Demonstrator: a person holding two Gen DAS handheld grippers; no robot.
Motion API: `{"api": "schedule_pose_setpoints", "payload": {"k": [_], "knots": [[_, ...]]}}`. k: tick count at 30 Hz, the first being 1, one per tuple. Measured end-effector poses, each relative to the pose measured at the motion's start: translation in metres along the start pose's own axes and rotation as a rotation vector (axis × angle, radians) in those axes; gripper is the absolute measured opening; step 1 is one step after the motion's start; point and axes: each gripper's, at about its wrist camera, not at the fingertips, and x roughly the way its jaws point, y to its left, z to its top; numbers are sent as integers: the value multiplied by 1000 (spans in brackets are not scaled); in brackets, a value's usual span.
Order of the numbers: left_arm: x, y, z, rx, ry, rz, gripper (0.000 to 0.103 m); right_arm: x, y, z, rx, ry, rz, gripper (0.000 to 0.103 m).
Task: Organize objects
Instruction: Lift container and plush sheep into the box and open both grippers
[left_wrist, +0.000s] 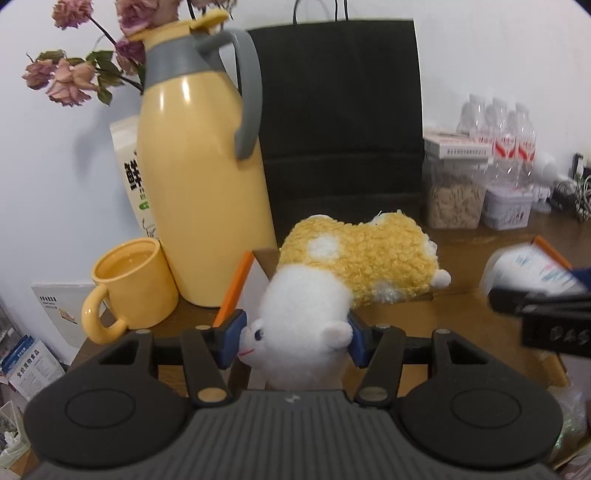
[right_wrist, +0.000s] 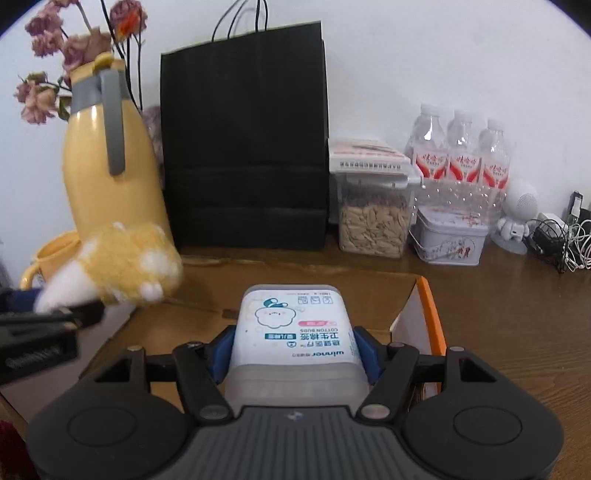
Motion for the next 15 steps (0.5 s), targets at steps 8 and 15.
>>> {"api": "schedule_pose_setpoints", "payload": {"k": [8, 15], "knots": [[-7, 7, 4, -50, -45, -16, 103, -1, -3, 1, 19, 27, -45, 103], [-22, 16, 10, -112, -71, -45, 103, -18, -7, 6, 36, -13, -26, 103]]}}
